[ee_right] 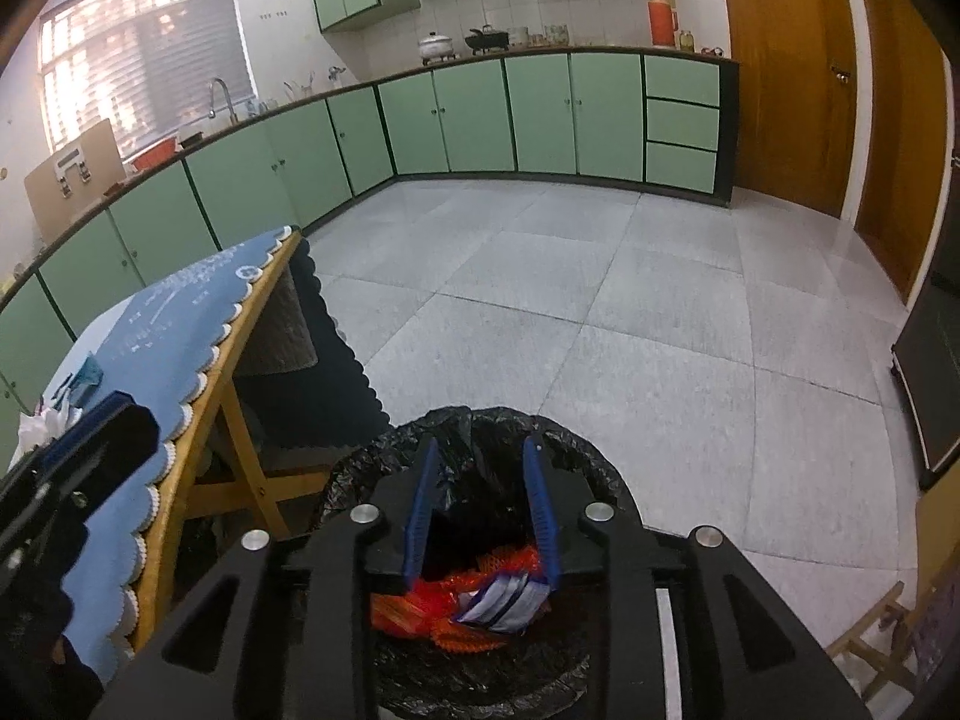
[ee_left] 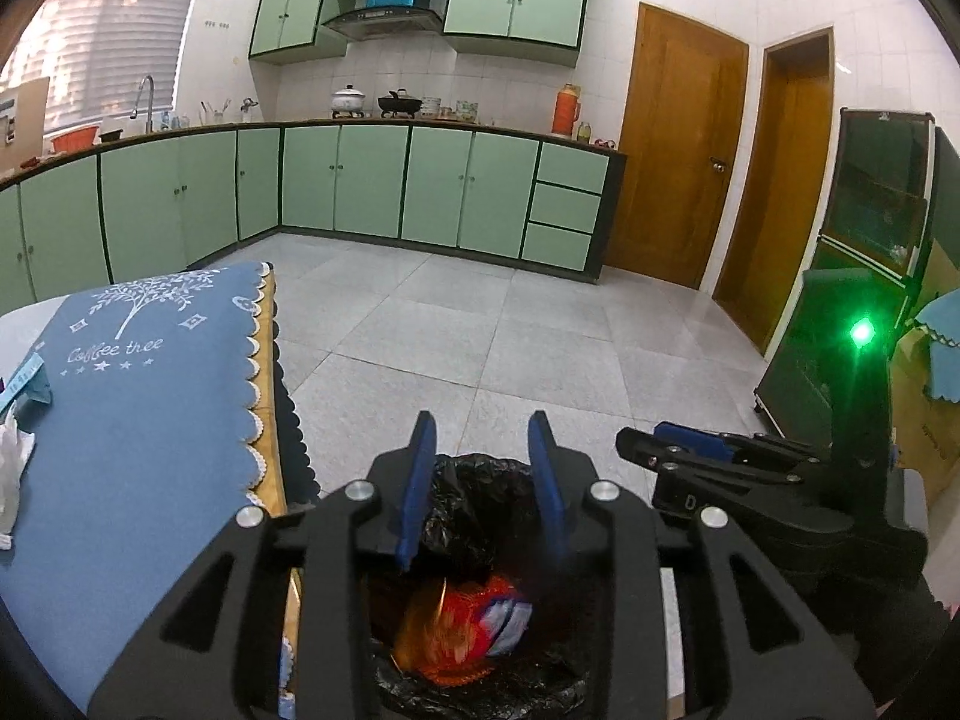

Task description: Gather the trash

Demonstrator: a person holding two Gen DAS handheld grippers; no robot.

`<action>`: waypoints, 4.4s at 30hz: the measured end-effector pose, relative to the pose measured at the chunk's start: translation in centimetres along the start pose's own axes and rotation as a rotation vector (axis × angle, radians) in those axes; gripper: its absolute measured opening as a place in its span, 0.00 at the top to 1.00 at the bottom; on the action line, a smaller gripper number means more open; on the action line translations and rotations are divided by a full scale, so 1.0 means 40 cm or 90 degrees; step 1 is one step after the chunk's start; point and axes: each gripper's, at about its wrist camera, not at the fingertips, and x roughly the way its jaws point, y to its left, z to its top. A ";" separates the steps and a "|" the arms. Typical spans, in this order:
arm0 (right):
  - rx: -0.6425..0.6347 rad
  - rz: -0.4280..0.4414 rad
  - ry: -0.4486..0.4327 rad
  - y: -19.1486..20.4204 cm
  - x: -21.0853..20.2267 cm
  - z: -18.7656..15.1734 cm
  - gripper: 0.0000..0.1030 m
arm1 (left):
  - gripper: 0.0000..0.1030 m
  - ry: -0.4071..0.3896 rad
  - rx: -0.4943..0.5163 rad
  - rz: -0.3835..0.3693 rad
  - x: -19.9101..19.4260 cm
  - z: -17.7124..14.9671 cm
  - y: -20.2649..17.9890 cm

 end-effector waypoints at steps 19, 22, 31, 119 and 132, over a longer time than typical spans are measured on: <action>-0.086 0.087 -0.118 0.295 -0.142 0.033 0.10 | 0.39 -0.104 -0.034 0.248 -0.344 0.009 0.358; -0.114 0.135 -0.113 0.410 -0.133 0.028 0.08 | 0.34 -0.098 -0.055 0.314 -0.406 -0.014 0.453; -0.174 0.226 -0.062 0.710 -0.078 -0.022 0.06 | 0.24 -0.080 -0.120 0.410 -0.525 -0.051 0.638; -0.129 0.194 0.011 0.631 0.056 -0.039 0.91 | 0.95 0.087 -0.192 0.303 -0.212 -0.062 0.628; -0.130 0.205 -0.015 0.622 0.026 -0.038 0.91 | 1.00 -0.024 -0.162 0.308 -0.312 -0.056 0.573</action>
